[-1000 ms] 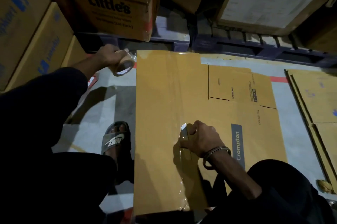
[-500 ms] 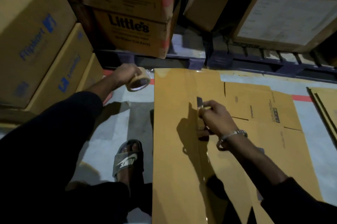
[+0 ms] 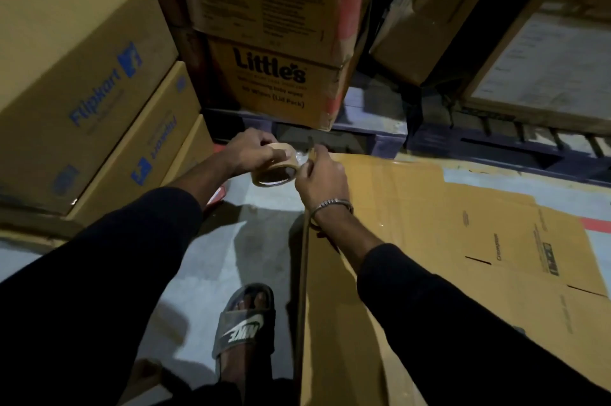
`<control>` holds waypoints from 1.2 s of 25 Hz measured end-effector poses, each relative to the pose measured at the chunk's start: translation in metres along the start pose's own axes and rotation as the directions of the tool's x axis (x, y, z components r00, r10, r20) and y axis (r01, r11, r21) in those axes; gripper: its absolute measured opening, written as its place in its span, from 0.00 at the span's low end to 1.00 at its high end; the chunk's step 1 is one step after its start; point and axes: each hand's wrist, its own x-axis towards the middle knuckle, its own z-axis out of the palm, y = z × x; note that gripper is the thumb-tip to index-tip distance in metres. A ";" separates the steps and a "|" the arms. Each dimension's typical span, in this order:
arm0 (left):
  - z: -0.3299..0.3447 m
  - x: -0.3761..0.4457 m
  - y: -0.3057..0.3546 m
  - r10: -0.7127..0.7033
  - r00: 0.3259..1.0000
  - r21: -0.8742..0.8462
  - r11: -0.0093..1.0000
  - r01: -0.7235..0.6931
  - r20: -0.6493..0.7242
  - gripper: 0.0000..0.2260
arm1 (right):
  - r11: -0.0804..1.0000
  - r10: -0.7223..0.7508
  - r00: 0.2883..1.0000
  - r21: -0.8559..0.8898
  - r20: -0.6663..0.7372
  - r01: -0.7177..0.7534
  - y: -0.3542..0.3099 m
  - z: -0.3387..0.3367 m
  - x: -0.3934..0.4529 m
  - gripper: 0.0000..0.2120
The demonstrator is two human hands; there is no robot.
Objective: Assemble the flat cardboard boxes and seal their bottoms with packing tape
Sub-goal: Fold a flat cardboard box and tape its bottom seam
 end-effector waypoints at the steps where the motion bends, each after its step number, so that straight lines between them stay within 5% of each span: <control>1: -0.001 0.003 0.002 0.008 1.000 0.020 1.000 -0.008 0.016 0.13 | 0.999 -0.022 0.999 -0.036 -0.033 0.021 0.003 0.003 -0.003 0.18; 7: -0.008 0.016 -0.010 -0.116 0.991 0.368 0.926 0.085 0.061 0.21 | 0.993 -0.080 0.988 -0.100 -0.135 0.067 0.008 0.019 -0.007 0.22; 10: -0.007 0.015 -0.011 -0.120 0.985 0.330 0.941 0.073 0.124 0.27 | 0.991 -0.097 0.987 -0.104 -0.129 0.084 0.008 0.019 -0.010 0.23; 17: -0.006 0.016 -0.010 -0.044 0.993 0.227 0.974 0.019 0.108 0.12 | 0.982 -0.139 0.984 -0.141 -0.114 0.123 0.008 0.018 -0.016 0.10; 23: -0.005 0.014 -0.015 -0.047 0.996 0.157 0.987 0.034 0.080 0.03 | 0.951 -0.203 0.974 -0.256 -0.104 0.170 0.006 0.021 -0.016 0.12; 30: -0.004 0.012 -0.013 -0.041 0.999 0.132 0.991 0.036 0.036 0.10 | 0.923 -0.211 0.977 -0.332 -0.013 0.195 0.004 0.025 -0.009 0.12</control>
